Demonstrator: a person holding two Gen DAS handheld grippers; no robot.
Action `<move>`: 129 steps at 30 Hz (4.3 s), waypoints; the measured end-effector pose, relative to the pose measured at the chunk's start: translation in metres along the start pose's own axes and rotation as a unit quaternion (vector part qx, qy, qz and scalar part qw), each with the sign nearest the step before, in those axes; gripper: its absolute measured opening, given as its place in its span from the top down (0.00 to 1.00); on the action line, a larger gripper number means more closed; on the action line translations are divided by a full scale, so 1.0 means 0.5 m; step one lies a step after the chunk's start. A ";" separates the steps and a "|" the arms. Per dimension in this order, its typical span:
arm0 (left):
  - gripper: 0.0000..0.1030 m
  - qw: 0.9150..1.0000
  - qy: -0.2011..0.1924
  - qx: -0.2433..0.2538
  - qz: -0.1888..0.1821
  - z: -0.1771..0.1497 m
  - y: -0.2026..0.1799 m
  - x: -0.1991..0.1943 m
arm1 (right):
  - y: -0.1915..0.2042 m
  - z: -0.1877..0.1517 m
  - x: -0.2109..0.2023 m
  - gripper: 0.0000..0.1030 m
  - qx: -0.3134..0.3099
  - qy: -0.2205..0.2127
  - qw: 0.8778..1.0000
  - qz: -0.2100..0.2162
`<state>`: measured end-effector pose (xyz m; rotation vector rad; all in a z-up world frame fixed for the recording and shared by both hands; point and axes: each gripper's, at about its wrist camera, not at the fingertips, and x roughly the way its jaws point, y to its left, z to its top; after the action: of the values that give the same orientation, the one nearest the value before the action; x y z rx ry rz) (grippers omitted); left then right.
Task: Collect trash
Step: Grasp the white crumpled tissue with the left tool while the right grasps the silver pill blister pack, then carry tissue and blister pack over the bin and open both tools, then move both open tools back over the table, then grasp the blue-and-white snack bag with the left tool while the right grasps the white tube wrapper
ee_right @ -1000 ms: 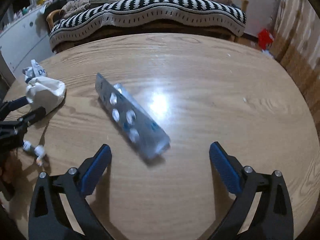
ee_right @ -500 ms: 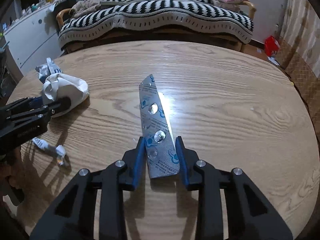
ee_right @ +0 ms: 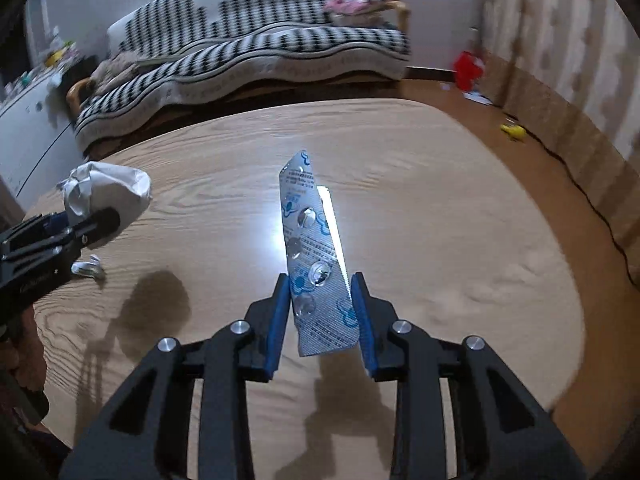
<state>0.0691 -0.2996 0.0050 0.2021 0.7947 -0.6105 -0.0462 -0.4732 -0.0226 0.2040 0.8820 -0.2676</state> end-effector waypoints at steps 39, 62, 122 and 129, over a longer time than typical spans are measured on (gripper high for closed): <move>0.50 0.954 0.054 0.216 -0.202 -0.107 -0.770 0.104 | -0.655 -0.370 -0.177 0.69 0.255 0.070 0.959 -0.097; 0.43 0.945 0.075 0.246 -0.202 -0.132 -0.817 0.130 | -0.678 -0.377 -0.193 0.44 0.284 0.056 0.951 -0.105; 0.24 0.960 0.032 -0.220 0.168 -0.029 0.556 0.143 | 0.567 0.004 0.219 0.16 -0.222 0.061 0.960 0.158; 0.38 0.959 0.030 -0.233 0.158 -0.041 0.572 0.115 | 0.600 -0.009 0.218 0.16 -0.251 0.053 0.954 0.156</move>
<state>0.2544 -0.0848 -0.0661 -0.0871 0.9195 -0.1054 0.1103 -0.2037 -0.0911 -0.1191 0.9813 0.2666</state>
